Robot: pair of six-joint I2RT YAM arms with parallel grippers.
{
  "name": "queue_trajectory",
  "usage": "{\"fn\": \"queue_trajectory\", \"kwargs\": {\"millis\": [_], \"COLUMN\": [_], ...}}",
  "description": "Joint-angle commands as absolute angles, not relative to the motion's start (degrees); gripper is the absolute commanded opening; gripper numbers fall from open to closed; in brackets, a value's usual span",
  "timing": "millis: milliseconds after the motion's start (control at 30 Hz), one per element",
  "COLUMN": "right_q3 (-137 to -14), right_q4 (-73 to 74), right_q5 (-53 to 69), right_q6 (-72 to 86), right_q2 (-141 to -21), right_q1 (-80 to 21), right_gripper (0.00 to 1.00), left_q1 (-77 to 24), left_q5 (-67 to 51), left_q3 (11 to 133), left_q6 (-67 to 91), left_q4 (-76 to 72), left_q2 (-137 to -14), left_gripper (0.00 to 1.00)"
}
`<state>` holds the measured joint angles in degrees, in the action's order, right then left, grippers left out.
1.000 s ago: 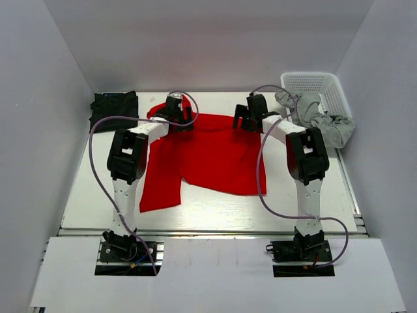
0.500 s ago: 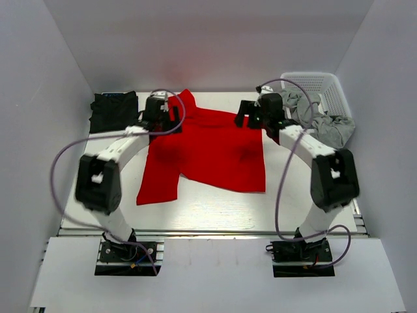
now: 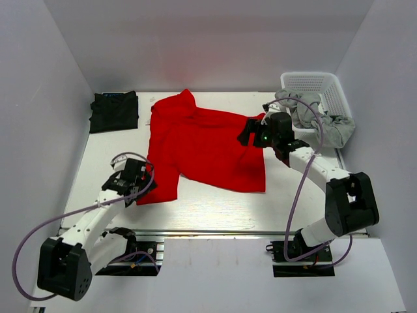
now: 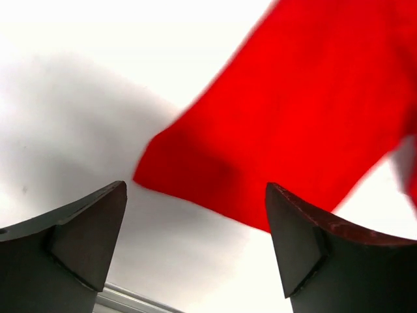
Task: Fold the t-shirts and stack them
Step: Flatten out the tshirt
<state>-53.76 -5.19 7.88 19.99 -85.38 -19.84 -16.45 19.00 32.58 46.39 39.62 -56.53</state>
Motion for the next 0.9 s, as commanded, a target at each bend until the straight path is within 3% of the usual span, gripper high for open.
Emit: {"fn": "queue_trajectory", "kwargs": {"millis": [0, 300, 667, 867], "right_q3": [-53.44, -50.10, -46.32, -44.39], "right_q4": [-8.88, -10.28, -10.29, -9.14], "right_q5": [10.02, 11.33, 15.64, 14.77], "right_q6": [20.92, 21.18, 23.11, 23.38], "right_q2": [-82.44, -79.54, -76.29, -73.39], "right_q1": [-19.60, -19.60, -19.60, -19.60], "right_gripper": [0.90, 0.90, 0.90, 0.90], "left_q1": [-16.44, -16.44, -16.44, -15.91], "left_q5": [22.15, 27.33, 24.53, 24.52], "left_q3": [29.28, 27.60, 26.55, 24.61], "left_q6": [52.73, 57.39, 55.90, 56.51], "left_q4": [43.24, 40.70, 32.70, 28.57], "left_q2": [-54.40, -60.91, -61.96, -65.21], "left_gripper": [0.95, 0.81, 0.77, 0.65]}}
